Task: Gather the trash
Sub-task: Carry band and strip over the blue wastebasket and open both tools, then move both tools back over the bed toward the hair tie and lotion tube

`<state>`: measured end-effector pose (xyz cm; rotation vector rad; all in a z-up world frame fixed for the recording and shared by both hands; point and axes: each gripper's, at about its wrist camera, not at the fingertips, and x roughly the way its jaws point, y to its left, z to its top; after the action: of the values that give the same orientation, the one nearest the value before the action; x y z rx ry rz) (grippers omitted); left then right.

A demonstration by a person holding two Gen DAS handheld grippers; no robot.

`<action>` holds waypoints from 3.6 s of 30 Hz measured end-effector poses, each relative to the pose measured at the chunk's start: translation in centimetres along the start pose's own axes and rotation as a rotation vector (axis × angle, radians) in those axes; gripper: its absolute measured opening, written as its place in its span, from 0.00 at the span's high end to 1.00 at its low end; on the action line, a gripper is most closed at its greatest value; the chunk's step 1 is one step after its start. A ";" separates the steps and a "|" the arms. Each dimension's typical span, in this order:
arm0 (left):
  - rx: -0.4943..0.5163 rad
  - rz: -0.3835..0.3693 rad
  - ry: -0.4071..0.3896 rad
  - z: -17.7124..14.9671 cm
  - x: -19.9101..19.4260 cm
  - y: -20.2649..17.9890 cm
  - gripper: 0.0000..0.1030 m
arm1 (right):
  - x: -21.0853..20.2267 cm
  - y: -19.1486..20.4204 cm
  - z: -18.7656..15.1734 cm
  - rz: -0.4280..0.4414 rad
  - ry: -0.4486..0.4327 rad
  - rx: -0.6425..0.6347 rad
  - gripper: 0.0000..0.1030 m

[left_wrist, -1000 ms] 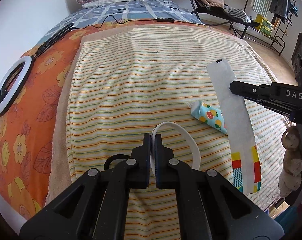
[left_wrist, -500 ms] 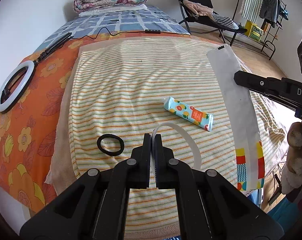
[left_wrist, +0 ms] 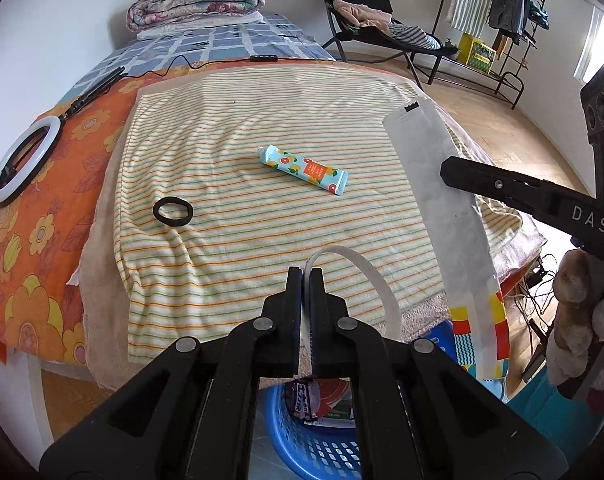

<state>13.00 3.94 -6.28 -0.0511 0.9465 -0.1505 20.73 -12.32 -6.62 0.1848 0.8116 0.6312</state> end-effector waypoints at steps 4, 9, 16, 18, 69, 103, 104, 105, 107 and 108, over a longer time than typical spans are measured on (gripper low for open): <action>0.018 -0.002 0.026 -2.2 0.1 -1.4 0.99 | -1.1 0.2 -2.1 -0.014 0.003 -0.016 0.97; 0.022 -0.008 0.058 -4.6 0.7 -2.6 0.99 | -1.7 0.0 -4.6 -0.044 0.019 -0.042 0.97; 0.026 -0.008 0.096 -7.0 1.6 -3.4 0.99 | -1.7 0.1 -7.4 -0.065 0.045 -0.046 0.97; 0.021 -0.010 0.102 -7.4 1.7 -3.4 0.99 | -1.7 0.4 -7.9 -0.071 0.048 -0.058 0.97; 0.009 0.033 0.194 -10.4 4.1 -2.9 0.40 | -0.6 -0.7 -12.3 -0.183 0.192 -0.046 0.10; -0.091 0.117 0.059 -4.3 1.5 3.0 0.37 | -0.3 -1.5 -10.0 -0.230 0.181 -0.093 0.04; -0.097 0.123 0.052 -3.9 1.4 3.4 0.37 | -0.3 -1.5 -9.7 -0.227 0.174 -0.098 0.04; -0.101 0.129 0.046 -3.5 1.4 3.8 0.37 | -0.3 -1.6 -9.3 -0.224 0.169 -0.102 0.04; -0.111 0.139 0.038 -2.7 1.5 4.7 0.37 | -0.3 -1.6 -8.6 -0.222 0.159 -0.113 0.04; -0.118 0.137 0.035 -2.3 1.5 5.1 0.37 | -0.3 -1.7 -8.2 -0.221 0.155 -0.117 0.04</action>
<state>12.50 8.77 -9.39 -0.0919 0.9901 0.0313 15.42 -14.50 -12.68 -0.0614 0.9268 0.4862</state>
